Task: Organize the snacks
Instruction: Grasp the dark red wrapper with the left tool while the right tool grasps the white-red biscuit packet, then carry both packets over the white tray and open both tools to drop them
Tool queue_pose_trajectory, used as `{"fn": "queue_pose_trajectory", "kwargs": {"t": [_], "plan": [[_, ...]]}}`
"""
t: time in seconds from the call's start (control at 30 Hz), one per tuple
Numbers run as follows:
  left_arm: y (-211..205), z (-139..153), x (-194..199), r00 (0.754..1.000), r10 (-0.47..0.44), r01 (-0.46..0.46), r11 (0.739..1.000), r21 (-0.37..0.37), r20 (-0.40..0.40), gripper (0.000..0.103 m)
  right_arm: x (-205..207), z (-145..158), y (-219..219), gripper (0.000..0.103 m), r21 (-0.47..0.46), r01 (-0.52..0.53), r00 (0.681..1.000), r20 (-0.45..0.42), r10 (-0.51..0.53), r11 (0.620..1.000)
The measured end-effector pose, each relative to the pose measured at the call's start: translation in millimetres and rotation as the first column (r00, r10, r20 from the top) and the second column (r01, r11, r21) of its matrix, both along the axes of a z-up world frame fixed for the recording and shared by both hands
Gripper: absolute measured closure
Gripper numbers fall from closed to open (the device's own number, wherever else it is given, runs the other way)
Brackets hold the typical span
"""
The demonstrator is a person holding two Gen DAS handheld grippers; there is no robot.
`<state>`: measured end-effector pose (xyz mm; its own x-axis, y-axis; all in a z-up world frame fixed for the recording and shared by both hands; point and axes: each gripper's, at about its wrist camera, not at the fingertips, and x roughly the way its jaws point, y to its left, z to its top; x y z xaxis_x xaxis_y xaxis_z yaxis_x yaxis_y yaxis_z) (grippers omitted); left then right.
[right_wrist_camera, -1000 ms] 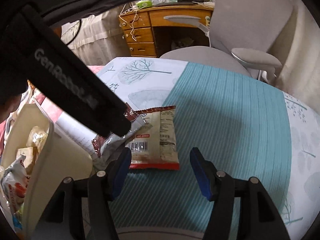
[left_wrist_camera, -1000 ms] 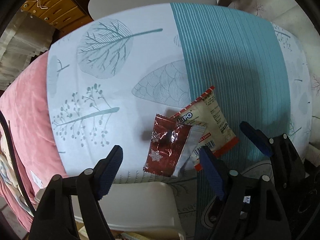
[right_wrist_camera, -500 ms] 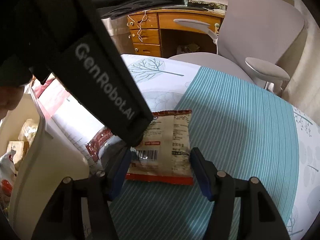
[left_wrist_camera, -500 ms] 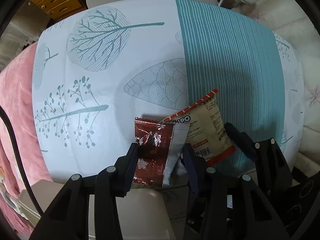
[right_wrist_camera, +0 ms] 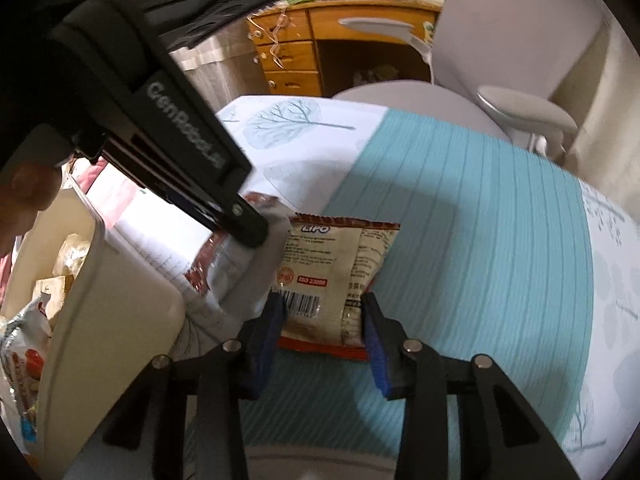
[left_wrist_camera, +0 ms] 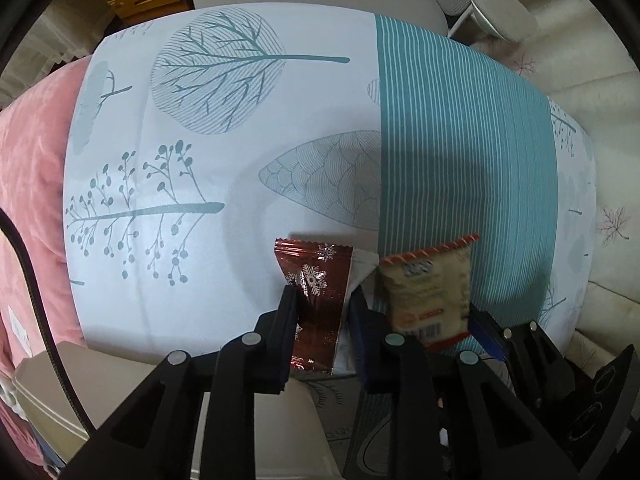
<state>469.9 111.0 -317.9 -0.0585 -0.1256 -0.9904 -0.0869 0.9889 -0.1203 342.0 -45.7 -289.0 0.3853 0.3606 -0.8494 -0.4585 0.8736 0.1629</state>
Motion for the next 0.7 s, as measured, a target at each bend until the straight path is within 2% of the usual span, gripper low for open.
{"fn": "queue_pose_trajectory", "kwargs": {"t": [0.13,0.23,0.37,0.47,0.57,0.7], "plan": [[1.0,13.5,-8.1,1.0,0.013,-0.012,1.0,-0.015,0.027,0.082,-3.4,4.2,-19.6,0.064,0.041,0.044,0.996,-0.078,-0.041,0.998],[-6.4,33.4,-17.9,0.997,0.005,-0.002,0.999,-0.034,0.078,0.082,-10.3,10.0,-35.9,0.064,0.077,0.095,0.987,-0.136,-0.084,0.992],[-11.7,67.4,-30.9,0.979,0.009,0.003,0.998,-0.061,0.204,0.082,-29.5,25.8,-52.5,0.064,0.032,0.1,0.991,-0.094,-0.096,0.995],[-17.0,94.5,-44.9,0.953,0.03,0.003,0.994,-0.106,0.3,0.082,-44.1,37.5,-65.6,0.064,0.035,0.119,0.99,-0.083,-0.116,0.992],[-23.3,123.9,-65.7,0.917,0.037,0.019,0.991,-0.135,0.398,0.082,-59.7,47.5,-79.0,0.064,0.055,0.153,0.986,-0.079,-0.148,0.987],[-39.3,159.4,-94.1,0.855,0.069,0.025,0.984,-0.174,0.514,0.082,-73.6,58.0,-94.6,0.065,0.089,0.193,0.979,-0.079,-0.186,0.977]]}}
